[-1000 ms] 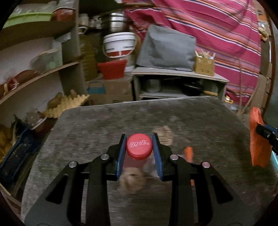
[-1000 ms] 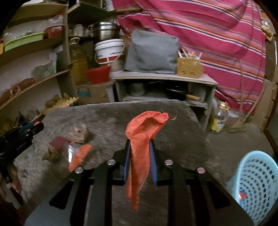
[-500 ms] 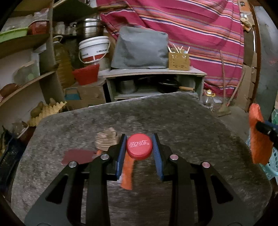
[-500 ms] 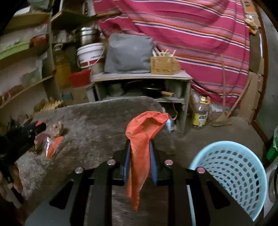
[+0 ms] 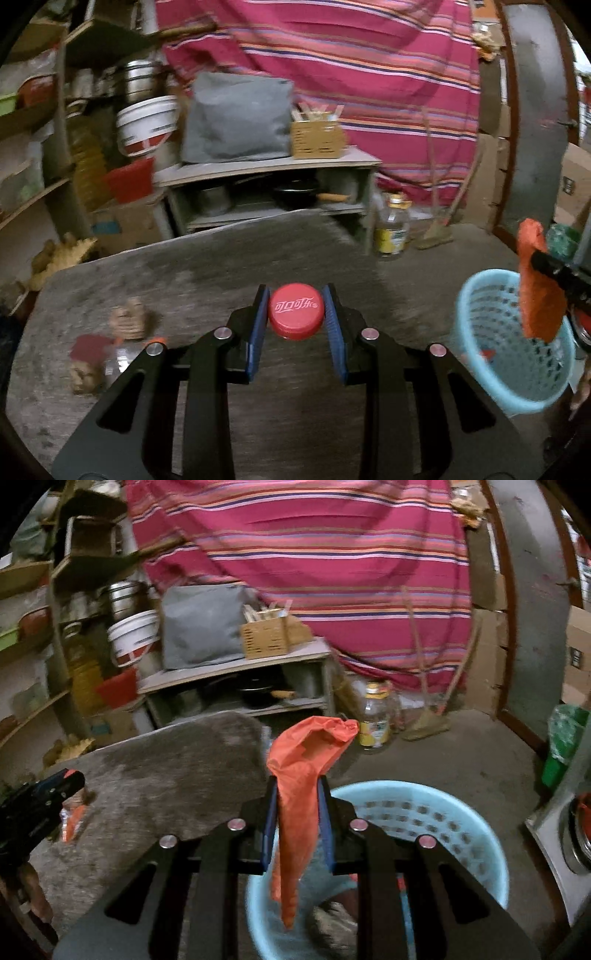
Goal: Collect trash
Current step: 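Carry the bottle cap and orange bag over the blue basket and release both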
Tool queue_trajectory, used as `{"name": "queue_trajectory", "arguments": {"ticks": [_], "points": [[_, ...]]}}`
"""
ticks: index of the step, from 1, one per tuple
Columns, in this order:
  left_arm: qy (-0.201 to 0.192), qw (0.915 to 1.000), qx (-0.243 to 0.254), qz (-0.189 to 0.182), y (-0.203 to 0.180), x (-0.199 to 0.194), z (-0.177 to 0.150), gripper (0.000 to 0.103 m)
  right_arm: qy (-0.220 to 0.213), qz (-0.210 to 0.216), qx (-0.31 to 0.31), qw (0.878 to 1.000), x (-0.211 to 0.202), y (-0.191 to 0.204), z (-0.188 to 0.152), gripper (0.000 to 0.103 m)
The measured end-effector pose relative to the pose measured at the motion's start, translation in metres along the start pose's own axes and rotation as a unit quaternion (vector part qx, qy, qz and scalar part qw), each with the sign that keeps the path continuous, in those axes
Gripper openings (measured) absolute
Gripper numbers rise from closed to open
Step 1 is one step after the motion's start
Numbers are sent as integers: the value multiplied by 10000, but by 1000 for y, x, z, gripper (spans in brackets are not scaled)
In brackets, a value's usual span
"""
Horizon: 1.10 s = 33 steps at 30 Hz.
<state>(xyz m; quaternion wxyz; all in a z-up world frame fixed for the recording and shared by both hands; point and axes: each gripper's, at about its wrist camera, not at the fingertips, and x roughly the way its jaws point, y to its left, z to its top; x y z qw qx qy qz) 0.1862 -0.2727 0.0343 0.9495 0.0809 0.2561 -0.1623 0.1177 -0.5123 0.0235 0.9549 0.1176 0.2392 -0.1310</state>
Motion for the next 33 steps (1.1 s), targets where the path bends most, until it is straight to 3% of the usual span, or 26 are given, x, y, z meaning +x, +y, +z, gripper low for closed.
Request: {"name": "queue_trajectory", "arguments": {"ticks": [11, 20, 21, 26, 33], "points": [[176, 9971, 347, -651, -125, 22, -7, 29, 158, -346, 254, 9990, 3, -63, -11, 21], [300, 9940, 539, -899, -174, 34, -11, 30, 179, -442, 546, 9974, 2, -92, -17, 21], [298, 9941, 530, -903, -176, 34, -11, 32, 191, -452, 542, 9973, 3, -93, -17, 21], [122, 9953, 439, -853, -168, 26, -7, 68, 274, -481, 504, 9972, 5, -94, -20, 21], [-151, 9981, 371, -466, -117, 7, -1, 92, 501, -494, 344, 9969, 19, -79, -21, 24]]}}
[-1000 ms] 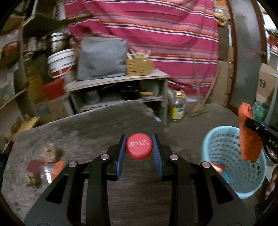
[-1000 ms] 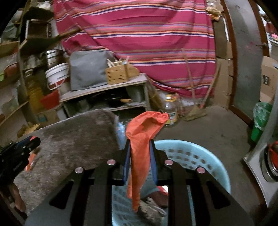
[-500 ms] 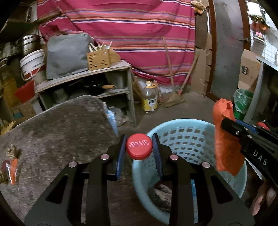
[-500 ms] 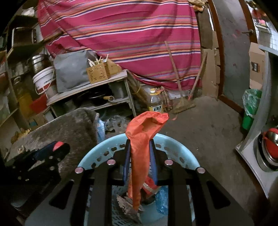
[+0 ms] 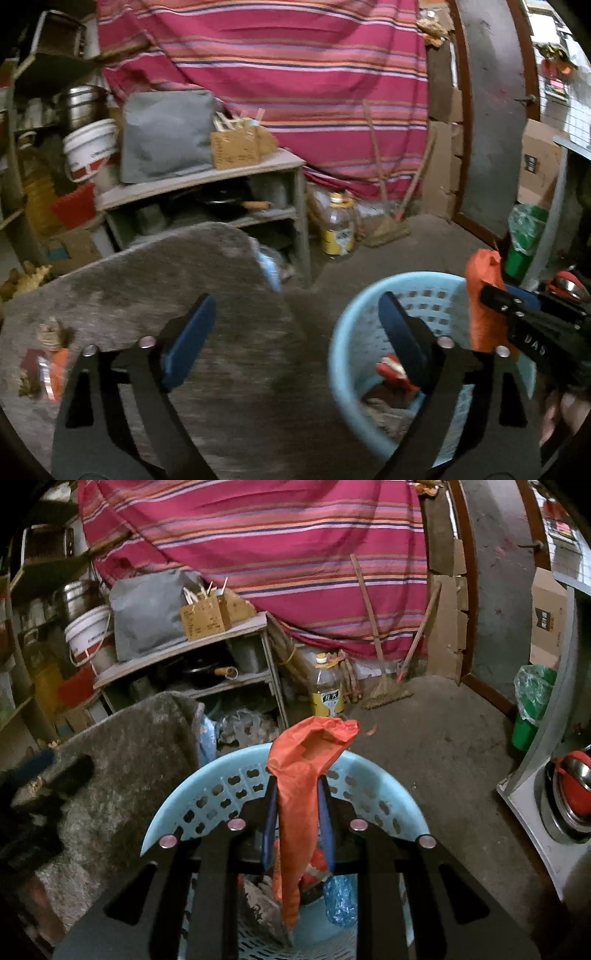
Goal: Collect trash
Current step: 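Carry the bottle cap and orange bag over the blue basket and release both, then grasp the brown crumpled paper with the left tool while the right tool grasps the clear bag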
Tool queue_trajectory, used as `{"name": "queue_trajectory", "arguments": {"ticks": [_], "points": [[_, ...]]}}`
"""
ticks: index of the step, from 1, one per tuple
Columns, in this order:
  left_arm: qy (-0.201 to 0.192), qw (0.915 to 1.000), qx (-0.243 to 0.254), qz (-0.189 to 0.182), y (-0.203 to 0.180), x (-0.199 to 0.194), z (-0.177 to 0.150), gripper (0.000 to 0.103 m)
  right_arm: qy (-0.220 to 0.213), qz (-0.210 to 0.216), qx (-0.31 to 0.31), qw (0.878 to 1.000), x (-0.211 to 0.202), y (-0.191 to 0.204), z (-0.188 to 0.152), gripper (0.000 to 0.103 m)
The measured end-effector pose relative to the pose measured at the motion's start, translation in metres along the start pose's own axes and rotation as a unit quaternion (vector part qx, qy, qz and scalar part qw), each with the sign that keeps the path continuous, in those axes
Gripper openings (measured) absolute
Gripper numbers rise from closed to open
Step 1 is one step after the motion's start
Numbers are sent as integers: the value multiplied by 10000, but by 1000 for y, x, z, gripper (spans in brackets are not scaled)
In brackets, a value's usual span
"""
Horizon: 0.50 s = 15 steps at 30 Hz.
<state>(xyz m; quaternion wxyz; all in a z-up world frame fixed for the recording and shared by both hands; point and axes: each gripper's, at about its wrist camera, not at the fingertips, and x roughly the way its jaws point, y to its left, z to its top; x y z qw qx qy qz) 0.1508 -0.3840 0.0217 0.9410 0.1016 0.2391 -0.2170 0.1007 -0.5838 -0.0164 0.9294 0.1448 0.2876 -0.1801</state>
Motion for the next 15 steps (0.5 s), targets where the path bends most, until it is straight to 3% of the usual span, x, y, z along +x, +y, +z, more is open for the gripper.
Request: {"name": "queue_trajectory", "arguments": {"ticks": [2, 4, 7, 10, 15], "points": [[-8, 9999, -60, 103, 19, -5, -2, 94, 42, -50, -31, 10000, 2, 6, 1, 37], [83, 9996, -98, 258, 45, -10, -8, 95, 58, -135, -60, 9999, 3, 13, 1, 61], [113, 9984, -135, 533, 83, -19, -17, 98, 89, -259, -49, 9996, 5, 21, 2, 66], [144, 9964, -144, 822, 123, -30, -26, 98, 52, -445, -55, 9990, 5, 37, 2, 87], [270, 9920, -386, 1167, 194, -38, -40, 98, -52, -539, -419, 9977, 3, 86, 3, 90]]}}
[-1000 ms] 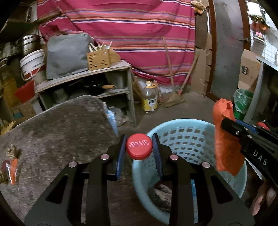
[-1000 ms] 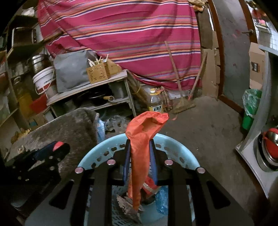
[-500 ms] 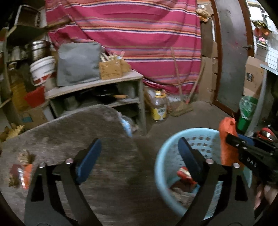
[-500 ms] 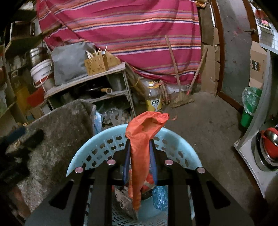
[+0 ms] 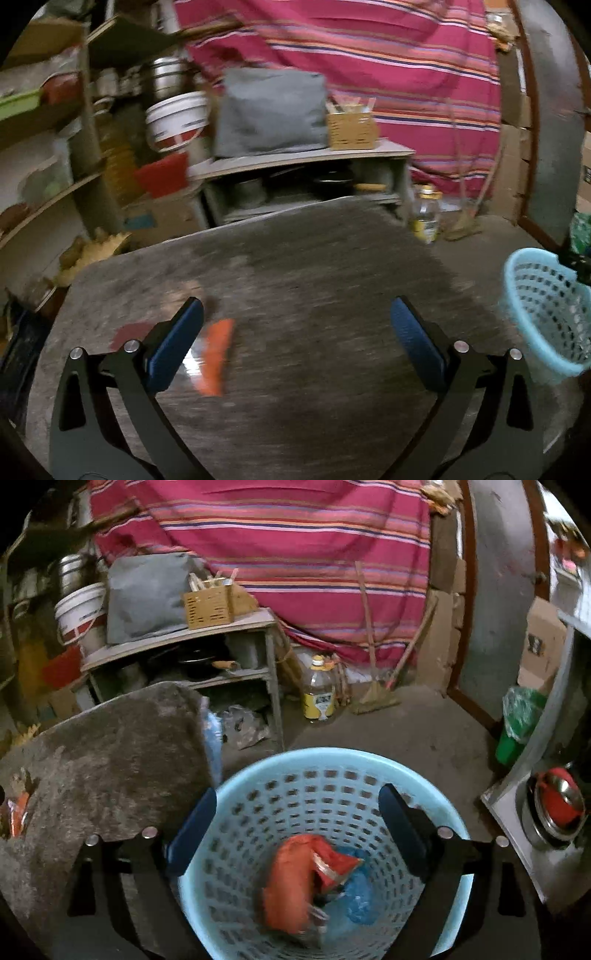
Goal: Collect trash
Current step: 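Grasp the brown crumpled paper with the left tool while the right tool grasps the clear bag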
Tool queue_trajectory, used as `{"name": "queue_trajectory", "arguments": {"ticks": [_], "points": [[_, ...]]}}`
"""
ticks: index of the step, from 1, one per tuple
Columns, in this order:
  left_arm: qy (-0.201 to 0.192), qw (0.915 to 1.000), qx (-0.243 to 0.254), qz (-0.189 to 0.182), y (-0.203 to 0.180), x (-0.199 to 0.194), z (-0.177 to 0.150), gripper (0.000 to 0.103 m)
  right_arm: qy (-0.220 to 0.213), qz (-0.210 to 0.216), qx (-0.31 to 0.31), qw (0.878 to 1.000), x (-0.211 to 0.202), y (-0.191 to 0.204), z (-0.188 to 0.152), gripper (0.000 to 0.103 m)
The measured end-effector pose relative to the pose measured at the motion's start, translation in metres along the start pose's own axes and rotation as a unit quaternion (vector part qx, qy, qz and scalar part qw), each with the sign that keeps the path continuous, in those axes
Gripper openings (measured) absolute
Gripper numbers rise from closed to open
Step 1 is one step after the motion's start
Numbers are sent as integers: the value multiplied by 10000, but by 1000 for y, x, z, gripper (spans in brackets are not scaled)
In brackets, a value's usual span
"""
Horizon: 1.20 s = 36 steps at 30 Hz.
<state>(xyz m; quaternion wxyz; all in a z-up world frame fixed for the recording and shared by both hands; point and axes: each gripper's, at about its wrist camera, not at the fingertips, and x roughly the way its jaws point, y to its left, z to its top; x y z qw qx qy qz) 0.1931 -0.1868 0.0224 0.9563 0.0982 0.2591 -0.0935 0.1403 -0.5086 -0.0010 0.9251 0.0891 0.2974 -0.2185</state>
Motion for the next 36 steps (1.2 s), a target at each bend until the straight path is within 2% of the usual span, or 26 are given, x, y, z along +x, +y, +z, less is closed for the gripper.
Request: {"name": "queue_trajectory", "arguments": {"ticks": [3, 5, 11, 13, 17, 19, 21, 25, 27, 31, 36], "points": [[99, 9993, -52, 356, 41, 11, -9, 98, -73, 142, -148, 9998, -5, 25, 0, 94], [230, 9985, -209, 459, 68, 19, -17, 98, -94, 268, -263, 9992, -7, 48, 0, 94], [434, 9949, -237, 879, 117, 36, -42, 98, 45, 636, -357, 9973, -2, 101, -4, 94], [678, 9936, -279, 861, 133, 48, -52, 98, 88, 662, -496, 9965, 0, 119, -7, 94], [819, 9924, -419, 820, 153, 55, -60, 97, 105, 768, -782, 9939, 0, 157, -12, 94], [913, 9922, -517, 671, 161, 58, -63, 92, 135, 849, -840, 9928, 1, 171, -15, 94], [1043, 9915, -541, 558, 163, 62, -66, 79, 183, 938, -877, 9916, 2, 186, -17, 94], [1239, 9905, -502, 331, 161, 71, -72, 64, 248, 1155, -965, 9883, 4, 213, -21, 94], [1355, 9891, -525, 218, 161, 75, -75, 42, 241, 1206, -1085, 9865, 3, 227, -24, 94], [1278, 9900, -575, 142, 165, 71, -74, 42, 264, 1307, -1270, 9829, 2, 252, -30, 94], [1005, 9938, -280, 392, 173, 54, -73, 42, 314, 1445, -1450, 9783, 0, 281, -37, 94]]}}
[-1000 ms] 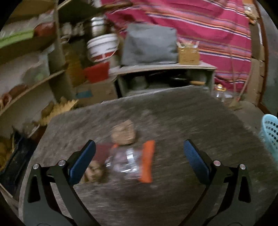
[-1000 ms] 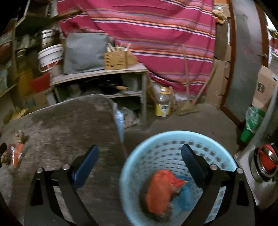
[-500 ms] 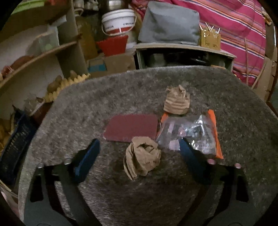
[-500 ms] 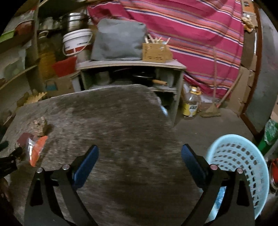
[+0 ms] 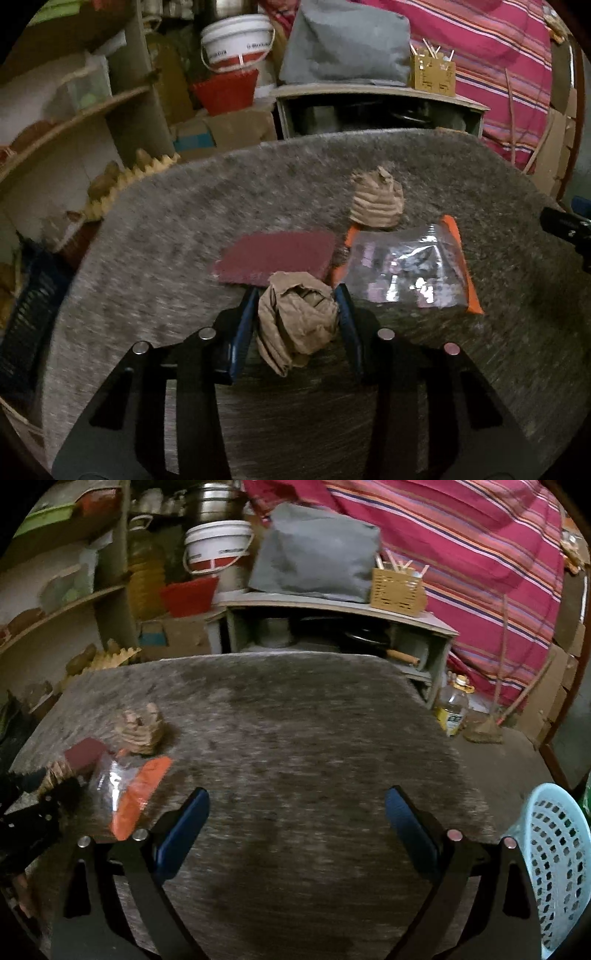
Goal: Collect trash
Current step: 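Grasp the brown crumpled paper with the left tool while the right tool grasps the clear bag, then carry the clear bag to the blue basket with the right tool while the left holds paper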
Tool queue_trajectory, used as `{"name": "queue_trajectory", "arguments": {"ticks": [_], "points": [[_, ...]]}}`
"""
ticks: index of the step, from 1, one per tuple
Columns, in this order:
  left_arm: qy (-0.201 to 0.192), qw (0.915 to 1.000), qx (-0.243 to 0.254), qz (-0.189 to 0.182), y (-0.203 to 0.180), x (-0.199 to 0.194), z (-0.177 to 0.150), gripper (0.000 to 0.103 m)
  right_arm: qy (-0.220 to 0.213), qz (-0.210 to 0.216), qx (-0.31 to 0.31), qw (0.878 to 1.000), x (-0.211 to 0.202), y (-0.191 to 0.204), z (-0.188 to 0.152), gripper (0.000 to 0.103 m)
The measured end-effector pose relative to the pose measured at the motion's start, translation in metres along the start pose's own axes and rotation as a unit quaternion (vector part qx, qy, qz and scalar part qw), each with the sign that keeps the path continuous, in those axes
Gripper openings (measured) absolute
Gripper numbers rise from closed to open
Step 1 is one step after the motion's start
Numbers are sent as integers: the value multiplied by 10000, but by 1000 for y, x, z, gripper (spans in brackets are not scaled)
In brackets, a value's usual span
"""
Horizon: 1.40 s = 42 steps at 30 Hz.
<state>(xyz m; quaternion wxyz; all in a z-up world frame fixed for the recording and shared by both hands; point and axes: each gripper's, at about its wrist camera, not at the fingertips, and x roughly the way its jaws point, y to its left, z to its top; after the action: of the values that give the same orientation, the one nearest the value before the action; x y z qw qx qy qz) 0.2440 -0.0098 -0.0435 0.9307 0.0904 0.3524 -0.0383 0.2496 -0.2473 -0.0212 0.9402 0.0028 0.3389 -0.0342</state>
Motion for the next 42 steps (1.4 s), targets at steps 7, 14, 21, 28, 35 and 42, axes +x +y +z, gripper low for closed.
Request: {"name": "queue_trajectory", "arguments": {"ticks": [7, 14, 21, 28, 35, 42], "points": [[-308, 9988, -181, 347, 40, -17, 1, 42, 57, 392, 30, 9992, 8, 34, 2, 94], [-320, 9957, -657, 575, 88, -19, 1, 42, 241, 678, 14, 9974, 20, 76, 0, 94], [-419, 9928, -910, 663, 107, -24, 4, 42, 611, 807, -243, 9946, 42, 105, -7, 66], [-473, 9925, -959, 597, 105, -27, 7, 42, 618, 1286, -182, 9896, 39, 100, -9, 23], [-545, 9928, -930, 531, 88, -31, 13, 42, 410, 1281, -216, 9907, 18, 75, -5, 14], [-678, 9934, -806, 443, 56, -39, 21, 42, 165, 1083, -38, 9940, -3, 33, -1, 14]]}}
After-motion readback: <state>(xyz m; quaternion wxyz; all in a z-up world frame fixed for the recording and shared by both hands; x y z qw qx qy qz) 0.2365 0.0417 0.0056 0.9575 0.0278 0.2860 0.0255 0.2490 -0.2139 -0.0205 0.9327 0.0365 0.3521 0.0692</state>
